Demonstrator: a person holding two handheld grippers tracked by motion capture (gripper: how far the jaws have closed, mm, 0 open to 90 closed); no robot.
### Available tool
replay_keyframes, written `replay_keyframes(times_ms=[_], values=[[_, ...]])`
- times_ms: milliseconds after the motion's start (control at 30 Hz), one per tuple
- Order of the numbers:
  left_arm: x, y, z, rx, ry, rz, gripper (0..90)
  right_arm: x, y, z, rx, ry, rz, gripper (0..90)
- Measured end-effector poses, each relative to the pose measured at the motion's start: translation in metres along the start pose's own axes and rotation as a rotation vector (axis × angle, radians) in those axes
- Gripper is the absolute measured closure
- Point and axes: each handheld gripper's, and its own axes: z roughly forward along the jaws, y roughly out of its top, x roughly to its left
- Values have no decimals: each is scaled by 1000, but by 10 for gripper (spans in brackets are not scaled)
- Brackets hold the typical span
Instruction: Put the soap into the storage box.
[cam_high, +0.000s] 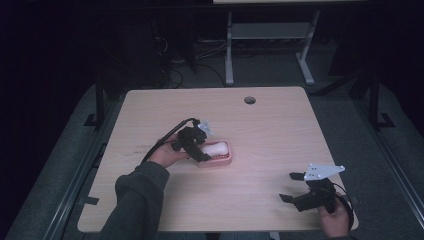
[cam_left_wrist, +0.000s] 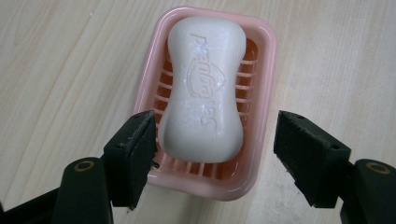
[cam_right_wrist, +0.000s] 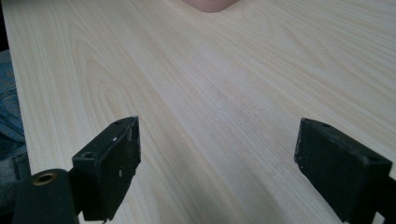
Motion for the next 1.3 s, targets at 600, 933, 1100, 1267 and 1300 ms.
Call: replay_keyframes(times_ms=[600, 933, 1100, 1267, 1300], values=[[-10, -21, -11, -21, 6, -31, 271, -1, 0, 2, 8, -5, 9, 142], [-15, -33, -16, -16, 4, -27, 270, -1, -1, 1, 9, -21, 19, 142], [-20, -37, -15, -9, 1, -31, 259, -1, -1, 1, 12, -26, 24, 142], [-23, -42, -19, -22, 2, -30, 258, -1, -2, 1, 12, -31, 30, 141], [-24, -43, -19, -25, 2, -34, 258, -1, -2, 1, 14, -34, 33, 142]])
